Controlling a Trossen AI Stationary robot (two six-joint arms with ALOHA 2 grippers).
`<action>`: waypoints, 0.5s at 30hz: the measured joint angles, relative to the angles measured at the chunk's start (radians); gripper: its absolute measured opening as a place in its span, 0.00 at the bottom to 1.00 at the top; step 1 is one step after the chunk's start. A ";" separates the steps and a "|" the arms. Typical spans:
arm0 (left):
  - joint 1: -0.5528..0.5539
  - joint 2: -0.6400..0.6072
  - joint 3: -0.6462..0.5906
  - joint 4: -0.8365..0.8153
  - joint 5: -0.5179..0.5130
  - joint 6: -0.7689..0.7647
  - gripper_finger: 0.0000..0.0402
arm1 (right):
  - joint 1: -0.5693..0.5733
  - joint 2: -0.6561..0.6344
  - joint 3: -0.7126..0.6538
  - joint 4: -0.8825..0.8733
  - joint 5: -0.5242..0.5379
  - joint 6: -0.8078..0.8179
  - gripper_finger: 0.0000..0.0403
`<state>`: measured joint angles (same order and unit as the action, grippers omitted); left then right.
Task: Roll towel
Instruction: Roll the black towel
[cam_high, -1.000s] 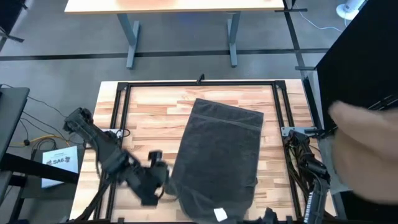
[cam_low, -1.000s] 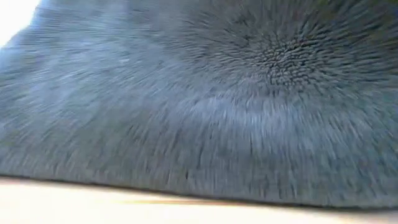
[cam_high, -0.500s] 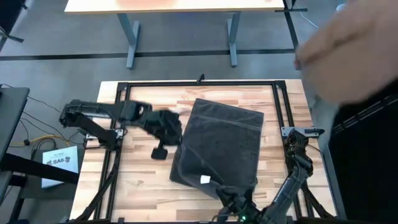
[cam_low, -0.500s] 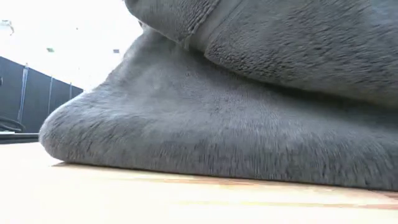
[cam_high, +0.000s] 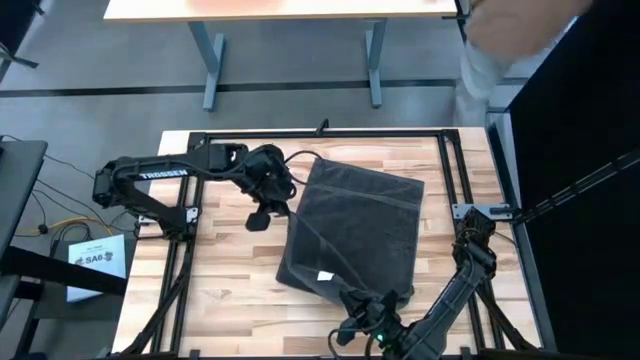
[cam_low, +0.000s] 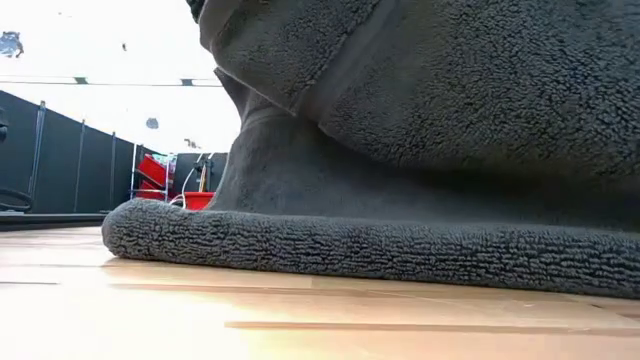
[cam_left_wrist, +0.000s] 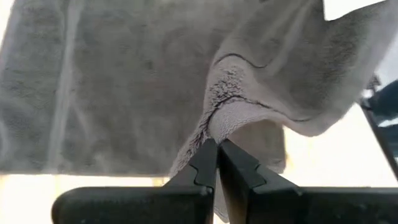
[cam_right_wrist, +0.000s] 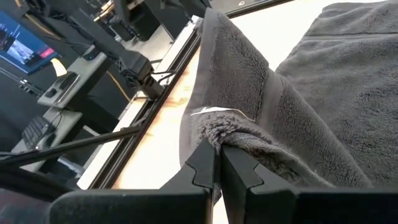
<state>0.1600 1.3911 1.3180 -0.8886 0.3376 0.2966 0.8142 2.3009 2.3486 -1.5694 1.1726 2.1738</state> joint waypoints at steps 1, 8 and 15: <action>0.001 0.000 -0.008 0.022 -0.001 0.006 0.00 | -0.003 0.000 0.000 0.000 0.000 0.000 0.00; 0.035 0.009 -0.020 0.070 -0.001 0.013 0.00 | -0.003 0.000 0.000 0.005 0.000 0.000 0.00; 0.123 0.018 -0.054 0.113 0.004 0.014 0.14 | -0.027 0.000 0.000 0.002 0.000 -0.006 0.00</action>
<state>0.2834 1.4090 1.2638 -0.7757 0.3420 0.3108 0.7876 2.3009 2.3486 -1.5675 1.1725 2.1675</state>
